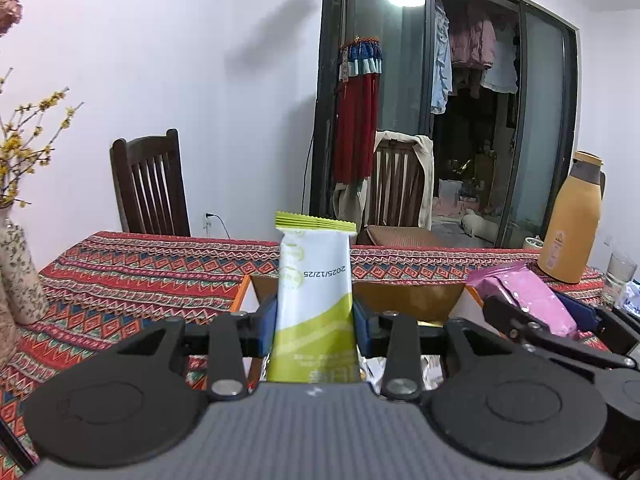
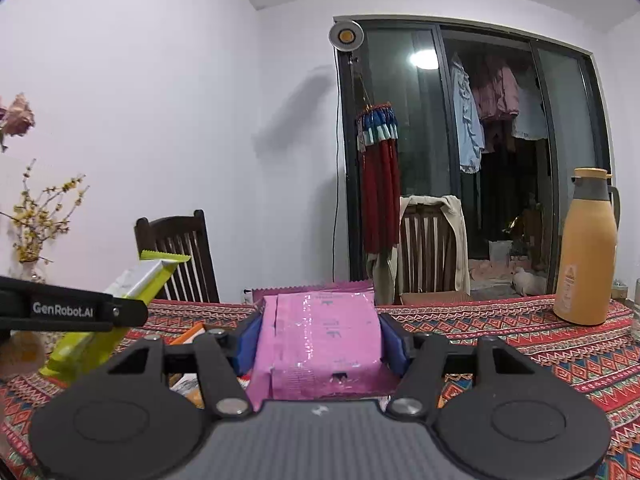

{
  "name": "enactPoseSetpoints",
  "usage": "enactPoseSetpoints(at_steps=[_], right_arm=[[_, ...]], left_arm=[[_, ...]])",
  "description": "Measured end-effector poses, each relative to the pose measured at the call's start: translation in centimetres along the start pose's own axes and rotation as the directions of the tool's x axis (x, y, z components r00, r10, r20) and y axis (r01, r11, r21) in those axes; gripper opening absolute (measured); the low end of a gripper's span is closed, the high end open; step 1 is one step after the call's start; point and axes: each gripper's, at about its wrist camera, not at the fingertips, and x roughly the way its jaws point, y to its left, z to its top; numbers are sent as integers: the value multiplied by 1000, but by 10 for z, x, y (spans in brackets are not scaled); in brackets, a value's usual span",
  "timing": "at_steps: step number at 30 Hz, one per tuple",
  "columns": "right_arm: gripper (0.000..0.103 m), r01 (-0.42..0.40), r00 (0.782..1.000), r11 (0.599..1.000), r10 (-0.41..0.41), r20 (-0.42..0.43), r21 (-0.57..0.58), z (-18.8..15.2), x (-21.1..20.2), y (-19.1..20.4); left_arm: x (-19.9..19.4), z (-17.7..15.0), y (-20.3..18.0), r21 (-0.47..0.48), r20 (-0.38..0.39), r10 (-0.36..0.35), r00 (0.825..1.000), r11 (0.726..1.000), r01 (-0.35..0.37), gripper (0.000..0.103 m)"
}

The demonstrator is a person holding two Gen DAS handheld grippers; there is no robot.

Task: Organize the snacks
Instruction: 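Carry both packets into the cardboard box and open both grippers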

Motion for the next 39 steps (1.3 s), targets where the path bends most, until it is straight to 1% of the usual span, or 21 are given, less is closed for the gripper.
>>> enactPoseSetpoints(at_steps=[5,10,12,15,20,23,24,25,26,27,28,29,30,33,39], right_arm=[[61,15,1000,1000,-15,-23,21,-3,32,-4],[61,16,999,999,-14,-48,38,-20,49,-11],[61,14,998,999,-11,-60,37,-24,54,-12],[61,11,997,1000,-9,-76,28,-29,57,-9],[61,15,994,1000,-14,-105,15,-36,61,-6],[61,16,994,1000,-15,-106,8,-37,59,-5],[63,15,994,1000,-14,-105,11,-36,59,-4],[63,13,994,1000,-11,-105,15,-35,58,-6],[65,21,995,1000,-18,-101,21,-35,58,-7],[75,25,995,999,-23,-98,24,-34,57,-8],[89,28,995,999,-25,-98,30,-34,56,-9],[94,31,995,999,-28,-93,37,-33,56,-10],[99,39,996,998,-35,-83,43,-33,54,-11],[103,55,996,997,-51,-75,55,-33,52,-12],[103,67,995,995,-61,-78,77,-34,51,-18]], left_arm=[[36,0,3,-17,-18,-5,1000,1000,4,39],[61,-19,15,-56,-21,15,1000,998,-16,39],[70,-23,18,-46,-50,8,999,999,-10,39],[73,-27,22,-53,-64,11,998,998,-14,39],[72,-32,18,-34,-65,11,998,999,-14,39],[71,-34,16,-27,-62,12,998,1000,-14,40],[71,-34,16,-29,-58,13,998,999,-15,41],[69,-33,16,-35,-48,17,999,999,-18,44],[67,-32,18,-41,-37,18,999,999,-19,59],[65,-32,20,-52,-24,29,999,998,-30,85],[63,-31,21,-61,-7,44,999,997,-45,95],[60,-31,21,-70,18,64,998,996,-62,103],[56,-31,22,-80,37,74,997,994,-71,103],[54,-29,25,-98,37,67,997,993,-63,103],[55,-31,25,-93,30,73,997,993,-70,103]])
